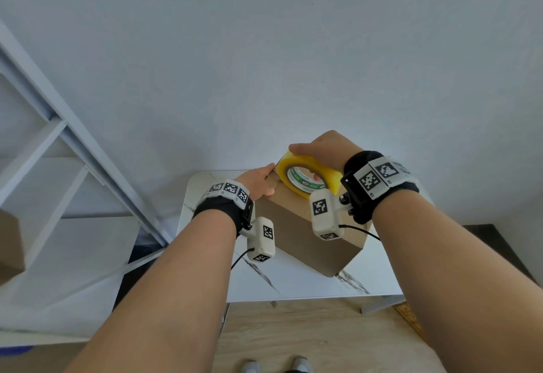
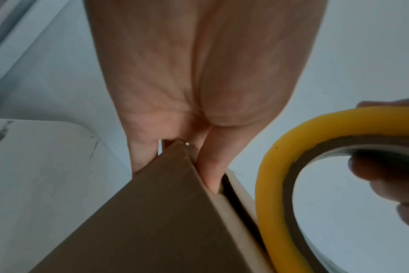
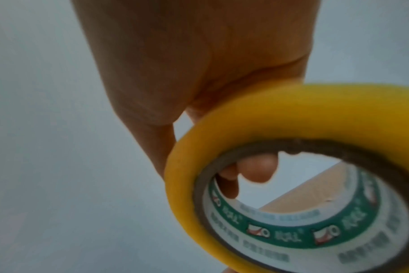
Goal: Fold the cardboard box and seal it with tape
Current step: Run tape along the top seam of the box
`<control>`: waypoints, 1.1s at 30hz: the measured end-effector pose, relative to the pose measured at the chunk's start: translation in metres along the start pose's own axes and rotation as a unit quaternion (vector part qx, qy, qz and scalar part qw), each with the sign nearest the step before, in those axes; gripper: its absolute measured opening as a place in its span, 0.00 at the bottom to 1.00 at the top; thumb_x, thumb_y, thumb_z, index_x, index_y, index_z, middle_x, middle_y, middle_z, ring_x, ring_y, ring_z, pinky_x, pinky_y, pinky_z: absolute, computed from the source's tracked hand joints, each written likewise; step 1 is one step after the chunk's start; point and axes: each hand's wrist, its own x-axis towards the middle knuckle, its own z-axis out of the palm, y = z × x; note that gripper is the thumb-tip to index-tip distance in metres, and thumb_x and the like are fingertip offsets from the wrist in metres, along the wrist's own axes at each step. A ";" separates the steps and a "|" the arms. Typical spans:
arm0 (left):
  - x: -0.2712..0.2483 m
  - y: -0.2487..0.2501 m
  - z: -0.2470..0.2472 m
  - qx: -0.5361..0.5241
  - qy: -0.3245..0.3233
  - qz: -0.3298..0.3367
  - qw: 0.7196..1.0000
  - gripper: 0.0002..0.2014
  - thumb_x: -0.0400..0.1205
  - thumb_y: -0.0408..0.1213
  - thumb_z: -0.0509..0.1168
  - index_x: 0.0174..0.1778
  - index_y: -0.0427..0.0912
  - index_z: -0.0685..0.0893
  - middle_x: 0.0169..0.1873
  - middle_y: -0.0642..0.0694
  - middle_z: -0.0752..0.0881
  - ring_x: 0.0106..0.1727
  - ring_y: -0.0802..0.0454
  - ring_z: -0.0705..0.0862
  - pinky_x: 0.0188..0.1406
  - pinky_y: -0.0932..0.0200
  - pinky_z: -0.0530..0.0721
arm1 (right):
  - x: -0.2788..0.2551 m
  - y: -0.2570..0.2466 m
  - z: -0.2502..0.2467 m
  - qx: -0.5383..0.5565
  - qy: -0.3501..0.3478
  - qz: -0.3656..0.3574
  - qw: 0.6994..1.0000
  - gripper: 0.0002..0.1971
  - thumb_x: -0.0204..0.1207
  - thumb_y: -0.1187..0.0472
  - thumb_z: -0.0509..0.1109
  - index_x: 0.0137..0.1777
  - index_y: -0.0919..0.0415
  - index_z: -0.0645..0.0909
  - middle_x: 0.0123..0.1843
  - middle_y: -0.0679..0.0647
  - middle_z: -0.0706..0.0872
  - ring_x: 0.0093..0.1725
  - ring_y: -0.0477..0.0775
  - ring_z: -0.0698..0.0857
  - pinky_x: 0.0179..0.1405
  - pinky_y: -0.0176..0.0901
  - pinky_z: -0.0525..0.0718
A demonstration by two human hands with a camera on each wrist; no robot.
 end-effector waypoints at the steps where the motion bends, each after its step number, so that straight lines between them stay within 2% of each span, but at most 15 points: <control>1: 0.001 0.000 0.001 0.004 0.002 -0.005 1.000 0.35 0.82 0.35 0.63 0.84 0.48 0.54 0.70 0.37 0.77 0.66 0.39 0.78 0.60 0.52 0.74 | 0.001 -0.001 0.001 -0.014 0.005 0.001 1.000 0.25 0.74 0.40 0.70 0.49 0.66 0.84 0.36 0.58 0.89 0.34 0.55 0.86 0.39 0.43 0.83; 3: 0.000 0.000 0.001 0.009 0.003 -0.016 1.000 0.36 0.83 0.34 0.61 0.85 0.47 0.50 0.76 0.39 0.71 0.71 0.40 0.75 0.64 0.54 0.72 | 0.002 0.000 0.001 -0.051 0.009 0.012 0.999 0.24 0.72 0.42 0.72 0.46 0.66 0.83 0.35 0.59 0.89 0.32 0.56 0.86 0.41 0.45 0.85; 6: 0.000 0.000 0.001 0.002 0.005 -0.020 1.000 0.36 0.83 0.33 0.61 0.85 0.48 0.49 0.78 0.40 0.68 0.73 0.41 0.73 0.67 0.55 0.71 | 0.003 0.004 -0.002 -0.111 0.004 0.035 0.993 0.21 0.71 0.44 0.73 0.42 0.65 0.81 0.37 0.59 0.88 0.31 0.57 0.84 0.41 0.46 0.84; 9: 0.000 0.004 0.003 -0.032 0.016 -0.022 0.999 0.37 0.83 0.30 0.59 0.85 0.51 0.48 0.77 0.43 0.70 0.70 0.43 0.75 0.65 0.55 0.73 | 0.003 0.012 -0.005 -0.105 0.019 0.036 0.994 0.24 0.70 0.40 0.72 0.38 0.64 0.81 0.31 0.57 0.86 0.26 0.55 0.83 0.32 0.41 0.81; 11: -0.001 0.008 0.007 -0.052 0.038 -0.008 0.998 0.38 0.83 0.27 0.57 0.84 0.54 0.48 0.69 0.45 0.76 0.62 0.45 0.79 0.59 0.57 0.75 | 0.001 0.016 -0.007 -0.085 0.028 0.035 0.995 0.27 0.69 0.36 0.71 0.37 0.64 0.82 0.28 0.56 0.86 0.25 0.55 0.83 0.29 0.40 0.79; 12: -0.002 0.010 0.010 -0.051 0.058 0.005 0.997 0.37 0.83 0.25 0.56 0.84 0.54 0.49 0.72 0.44 0.75 0.63 0.45 0.79 0.60 0.58 0.75 | 0.000 0.018 -0.007 -0.082 0.022 0.034 0.996 0.28 0.69 0.33 0.70 0.38 0.64 0.82 0.29 0.55 0.86 0.26 0.55 0.83 0.30 0.40 0.79; 15: -0.003 0.012 0.019 -0.018 0.091 0.044 0.995 0.32 0.84 0.24 0.51 0.83 0.52 0.54 0.82 0.50 0.61 0.79 0.48 0.68 0.73 0.61 0.65 | -0.003 0.025 -0.010 -0.057 -0.002 0.040 0.998 0.33 0.70 0.29 0.64 0.40 0.63 0.84 0.28 0.55 0.87 0.29 0.53 0.84 0.33 0.42 0.79; 17: -0.002 0.011 0.022 -0.010 0.088 0.051 0.995 0.32 0.85 0.24 0.49 0.83 0.51 0.55 0.84 0.52 0.54 0.82 0.51 0.61 0.77 0.64 0.58 | -0.006 0.031 -0.012 -0.011 -0.017 0.049 0.999 0.33 0.70 0.28 0.64 0.41 0.63 0.85 0.27 0.54 0.87 0.29 0.54 0.85 0.38 0.44 0.83; 20: -0.001 0.011 0.025 0.002 0.085 0.050 0.995 0.32 0.85 0.21 0.47 0.84 0.48 0.51 0.84 0.51 0.49 0.84 0.53 0.53 0.80 0.64 0.50 | -0.009 0.041 -0.015 0.065 -0.024 0.069 0.995 0.36 0.61 0.25 0.69 0.49 0.60 0.85 0.40 0.56 0.88 0.42 0.56 0.87 0.52 0.51 0.84; 22: 0.000 0.013 0.028 0.021 0.081 0.052 0.995 0.34 0.83 0.18 0.46 0.84 0.44 0.49 0.84 0.48 0.46 0.85 0.51 0.50 0.81 0.60 0.48 | -0.009 0.046 -0.016 0.105 -0.018 0.078 0.991 0.47 0.46 0.24 0.72 0.58 0.59 0.84 0.54 0.58 0.88 0.53 0.61 0.86 0.63 0.58 0.82; 23: 0.001 0.014 0.030 0.030 0.082 0.051 0.995 0.34 0.83 0.18 0.46 0.84 0.44 0.48 0.84 0.48 0.45 0.85 0.50 0.49 0.81 0.59 0.48 | -0.009 0.048 -0.017 0.111 -0.010 0.076 0.991 0.48 0.45 0.25 0.73 0.61 0.60 0.83 0.58 0.58 0.88 0.57 0.62 0.86 0.65 0.59 0.81; 25: 0.001 0.016 0.032 0.040 0.090 0.043 0.994 0.35 0.82 0.17 0.45 0.84 0.45 0.47 0.84 0.49 0.44 0.85 0.50 0.47 0.81 0.58 0.48 | -0.016 0.046 -0.019 0.094 0.003 0.060 0.994 0.37 0.60 0.31 0.74 0.58 0.62 0.81 0.57 0.57 0.86 0.56 0.60 0.85 0.60 0.53 0.81; 27: 0.000 0.018 0.034 0.048 0.093 0.032 0.994 0.37 0.81 0.16 0.44 0.85 0.45 0.46 0.84 0.50 0.43 0.85 0.49 0.46 0.82 0.57 0.48 | -0.017 0.049 -0.023 0.052 0.018 0.042 0.998 0.26 0.71 0.36 0.71 0.50 0.61 0.81 0.46 0.56 0.86 0.46 0.55 0.84 0.46 0.45 0.79; 29: 0.001 0.019 0.035 0.051 0.096 0.022 0.994 0.38 0.80 0.16 0.44 0.85 0.45 0.46 0.84 0.51 0.43 0.85 0.48 0.45 0.82 0.56 0.50 | -0.020 0.052 -0.027 0.009 0.031 0.036 0.999 0.25 0.71 0.37 0.71 0.43 0.63 0.82 0.36 0.56 0.88 0.36 0.55 0.86 0.37 0.43 0.80; 33: 0.002 0.024 0.038 0.048 0.099 0.009 0.994 0.38 0.79 0.16 0.44 0.84 0.44 0.45 0.84 0.51 0.43 0.85 0.46 0.45 0.82 0.54 0.52 | -0.030 0.066 -0.037 -0.072 0.047 0.072 0.994 0.26 0.67 0.37 0.73 0.33 0.63 0.81 0.23 0.54 0.84 0.23 0.54 0.82 0.29 0.40 0.78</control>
